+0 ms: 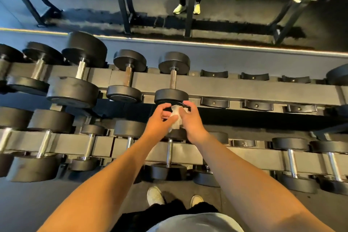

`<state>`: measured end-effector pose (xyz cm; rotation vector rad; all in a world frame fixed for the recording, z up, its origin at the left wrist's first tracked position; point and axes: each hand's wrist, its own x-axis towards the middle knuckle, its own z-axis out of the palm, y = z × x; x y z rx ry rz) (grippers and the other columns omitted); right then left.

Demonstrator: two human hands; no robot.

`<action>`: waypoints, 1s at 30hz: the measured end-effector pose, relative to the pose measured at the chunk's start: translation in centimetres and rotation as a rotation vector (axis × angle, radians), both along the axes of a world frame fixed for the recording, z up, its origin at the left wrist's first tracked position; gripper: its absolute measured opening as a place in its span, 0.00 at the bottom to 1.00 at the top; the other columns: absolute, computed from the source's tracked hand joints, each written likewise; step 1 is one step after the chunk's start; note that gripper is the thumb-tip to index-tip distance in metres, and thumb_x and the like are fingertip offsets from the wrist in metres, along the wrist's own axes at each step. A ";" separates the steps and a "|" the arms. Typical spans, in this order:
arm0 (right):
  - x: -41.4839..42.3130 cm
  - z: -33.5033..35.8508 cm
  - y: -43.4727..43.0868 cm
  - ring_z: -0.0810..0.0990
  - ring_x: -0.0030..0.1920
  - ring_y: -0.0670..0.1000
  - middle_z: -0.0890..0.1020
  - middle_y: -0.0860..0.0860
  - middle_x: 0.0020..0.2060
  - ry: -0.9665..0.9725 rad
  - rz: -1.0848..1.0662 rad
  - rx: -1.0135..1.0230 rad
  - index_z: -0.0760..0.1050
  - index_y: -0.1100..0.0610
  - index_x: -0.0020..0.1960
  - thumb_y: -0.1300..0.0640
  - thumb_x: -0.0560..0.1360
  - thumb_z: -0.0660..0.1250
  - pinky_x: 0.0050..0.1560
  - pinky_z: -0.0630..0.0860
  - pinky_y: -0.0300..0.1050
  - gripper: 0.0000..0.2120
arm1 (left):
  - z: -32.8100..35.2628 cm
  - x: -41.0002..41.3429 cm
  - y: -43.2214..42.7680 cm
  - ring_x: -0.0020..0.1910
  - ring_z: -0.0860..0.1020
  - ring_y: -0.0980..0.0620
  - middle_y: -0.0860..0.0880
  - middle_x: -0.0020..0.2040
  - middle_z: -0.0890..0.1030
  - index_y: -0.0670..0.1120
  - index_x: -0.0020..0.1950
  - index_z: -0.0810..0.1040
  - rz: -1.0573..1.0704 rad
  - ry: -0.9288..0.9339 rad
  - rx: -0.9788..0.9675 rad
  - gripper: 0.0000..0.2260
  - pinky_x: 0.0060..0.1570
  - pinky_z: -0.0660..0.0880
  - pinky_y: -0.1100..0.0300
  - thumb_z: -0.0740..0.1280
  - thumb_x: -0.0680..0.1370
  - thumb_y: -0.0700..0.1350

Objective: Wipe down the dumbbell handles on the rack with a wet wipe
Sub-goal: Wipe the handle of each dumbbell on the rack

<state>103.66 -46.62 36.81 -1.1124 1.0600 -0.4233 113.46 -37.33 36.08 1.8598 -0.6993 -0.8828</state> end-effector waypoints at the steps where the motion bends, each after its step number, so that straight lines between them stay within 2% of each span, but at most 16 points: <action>1: 0.6 0.3 0.1 0.82 0.51 0.51 0.79 0.52 0.55 -0.009 -0.020 0.018 0.67 0.46 0.69 0.56 0.84 0.61 0.38 0.79 0.39 0.16 | 0.2 0.9 0.1 0.52 0.79 0.59 0.54 0.51 0.81 0.56 0.71 0.69 0.000 -0.008 -0.001 0.20 0.48 0.75 0.65 0.69 0.80 0.47; 4: 2.5 0.8 0.3 0.82 0.53 0.53 0.78 0.52 0.55 0.001 -0.078 0.038 0.67 0.45 0.69 0.56 0.84 0.61 0.41 0.81 0.43 0.15 | 1.0 2.9 0.3 0.46 0.80 0.57 0.52 0.47 0.81 0.55 0.69 0.70 -0.018 -0.024 -0.028 0.17 0.43 0.77 0.66 0.65 0.82 0.43; 6: 3.5 1.2 0.4 0.83 0.53 0.54 0.79 0.53 0.56 -0.011 -0.099 0.074 0.66 0.45 0.70 0.54 0.84 0.61 0.45 0.82 0.46 0.16 | 1.3 4.0 0.1 0.41 0.78 0.57 0.52 0.45 0.79 0.55 0.67 0.71 -0.017 -0.032 -0.068 0.14 0.34 0.73 0.72 0.62 0.83 0.41; 8: 4.2 1.6 0.5 0.83 0.54 0.54 0.80 0.55 0.57 -0.052 -0.080 0.112 0.64 0.44 0.70 0.54 0.83 0.64 0.46 0.81 0.46 0.19 | 1.4 4.8 -0.3 0.37 0.75 0.58 0.51 0.44 0.78 0.55 0.64 0.73 0.030 -0.020 -0.089 0.14 0.30 0.70 0.73 0.59 0.83 0.40; 12: 5.6 1.6 0.1 0.82 0.56 0.55 0.79 0.56 0.59 -0.057 -0.023 0.068 0.62 0.41 0.70 0.68 0.76 0.69 0.50 0.84 0.48 0.32 | 1.1 6.3 -1.1 0.41 0.79 0.56 0.51 0.50 0.80 0.54 0.64 0.76 0.075 0.029 -0.105 0.14 0.34 0.76 0.67 0.58 0.84 0.40; 14: 6.4 1.6 -0.4 0.82 0.56 0.55 0.79 0.55 0.58 -0.022 -0.034 0.009 0.68 0.43 0.66 0.71 0.76 0.67 0.50 0.83 0.47 0.29 | 1.1 7.1 -1.4 0.45 0.80 0.56 0.52 0.52 0.80 0.51 0.64 0.78 0.062 0.036 -0.118 0.14 0.37 0.77 0.68 0.57 0.85 0.41; 17: 7.3 1.0 -1.6 0.81 0.56 0.54 0.81 0.53 0.55 0.020 -0.106 -0.047 0.77 0.47 0.57 0.69 0.77 0.65 0.52 0.82 0.47 0.18 | 0.9 8.1 -2.3 0.49 0.79 0.57 0.53 0.54 0.80 0.50 0.64 0.79 -0.042 -0.027 -0.083 0.14 0.40 0.74 0.73 0.59 0.84 0.40; 21: 8.4 0.1 -3.3 0.82 0.55 0.54 0.83 0.52 0.52 0.042 -0.120 -0.077 0.82 0.49 0.52 0.62 0.80 0.65 0.59 0.80 0.53 0.11 | 0.4 9.4 -4.3 0.54 0.78 0.60 0.57 0.54 0.80 0.56 0.63 0.78 -0.240 -0.198 -0.051 0.11 0.54 0.73 0.70 0.65 0.83 0.44; 24: 9.0 -0.3 -4.7 0.82 0.55 0.54 0.84 0.52 0.52 0.042 -0.103 -0.098 0.82 0.50 0.52 0.60 0.81 0.65 0.58 0.80 0.52 0.08 | 0.5 10.2 -6.2 0.49 0.79 0.61 0.57 0.49 0.82 0.53 0.58 0.81 -0.323 -0.288 -0.037 0.09 0.51 0.73 0.71 0.66 0.82 0.42; 27: 9.6 -0.9 -6.5 0.81 0.55 0.52 0.83 0.51 0.51 0.011 -0.076 -0.124 0.81 0.52 0.54 0.58 0.82 0.64 0.58 0.80 0.50 0.07 | 0.1 11.0 -8.4 0.46 0.76 0.60 0.55 0.50 0.79 0.48 0.59 0.81 -0.219 -0.319 0.074 0.09 0.46 0.69 0.70 0.65 0.81 0.41; 30: 10.3 -1.8 -8.5 0.80 0.53 0.49 0.82 0.49 0.52 0.051 -0.049 -0.132 0.81 0.51 0.55 0.57 0.82 0.63 0.53 0.78 0.44 0.08 | -1.3 12.0 -10.9 0.46 0.78 0.58 0.52 0.50 0.81 0.50 0.54 0.82 -0.142 -0.311 0.118 0.07 0.45 0.73 0.65 0.65 0.81 0.41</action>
